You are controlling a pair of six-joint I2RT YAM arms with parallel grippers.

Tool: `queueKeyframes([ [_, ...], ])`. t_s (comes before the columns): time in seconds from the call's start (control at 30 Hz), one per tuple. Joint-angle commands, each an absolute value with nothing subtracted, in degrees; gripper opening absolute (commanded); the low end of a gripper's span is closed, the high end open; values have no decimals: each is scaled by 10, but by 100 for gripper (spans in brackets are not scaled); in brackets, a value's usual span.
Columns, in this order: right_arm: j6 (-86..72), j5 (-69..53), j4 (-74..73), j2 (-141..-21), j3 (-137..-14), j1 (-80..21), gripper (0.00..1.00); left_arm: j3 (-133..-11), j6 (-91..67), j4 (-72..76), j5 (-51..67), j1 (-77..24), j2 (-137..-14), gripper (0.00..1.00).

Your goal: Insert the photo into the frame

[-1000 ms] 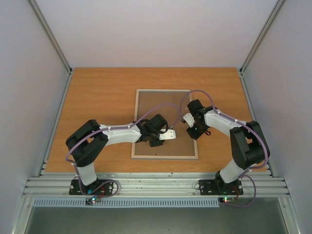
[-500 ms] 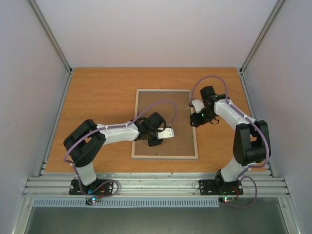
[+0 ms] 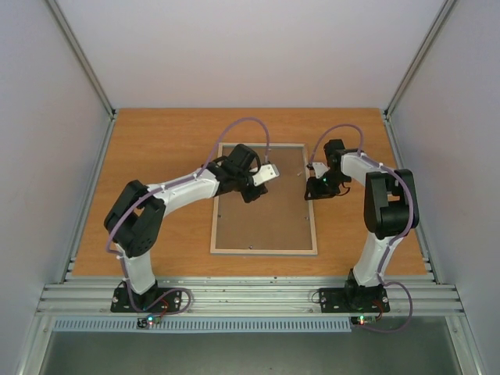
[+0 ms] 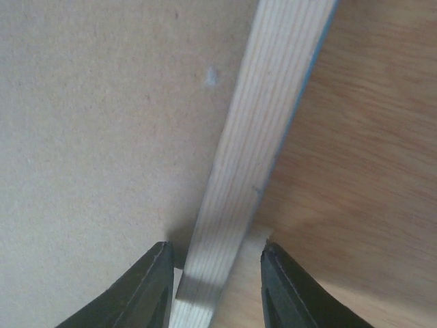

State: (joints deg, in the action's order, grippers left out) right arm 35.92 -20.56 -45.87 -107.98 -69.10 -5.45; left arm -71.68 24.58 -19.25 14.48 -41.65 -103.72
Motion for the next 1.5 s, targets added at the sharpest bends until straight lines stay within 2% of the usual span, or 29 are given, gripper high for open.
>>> queueKeyframes([
  [0.0,346,-222,-438,-1096,-706,-55,33,-770,226,-179,188,-394,-1083,25],
  [0.2,350,-220,-425,-1086,-667,-91,31,-799,228,-187,171,-388,-1124,24],
  [0.57,389,-221,-430,-1058,-624,-100,30,-748,257,-197,124,-388,-1120,24],
  [0.67,373,-214,-441,-1060,-662,-100,37,-738,264,-200,109,-388,-1128,23],
  [0.77,343,-211,-441,-1063,-709,-99,55,-735,275,-202,88,-388,-1140,22],
  [0.9,305,-198,-434,-1084,-765,-99,65,-733,280,-202,94,-388,-1140,21],
  [1.27,262,-150,-419,-1172,-857,-100,69,-738,286,-211,88,-388,-1141,19],
  [1.47,285,-118,-404,-1191,-853,-106,65,-747,281,-214,85,-388,-1147,19],
])
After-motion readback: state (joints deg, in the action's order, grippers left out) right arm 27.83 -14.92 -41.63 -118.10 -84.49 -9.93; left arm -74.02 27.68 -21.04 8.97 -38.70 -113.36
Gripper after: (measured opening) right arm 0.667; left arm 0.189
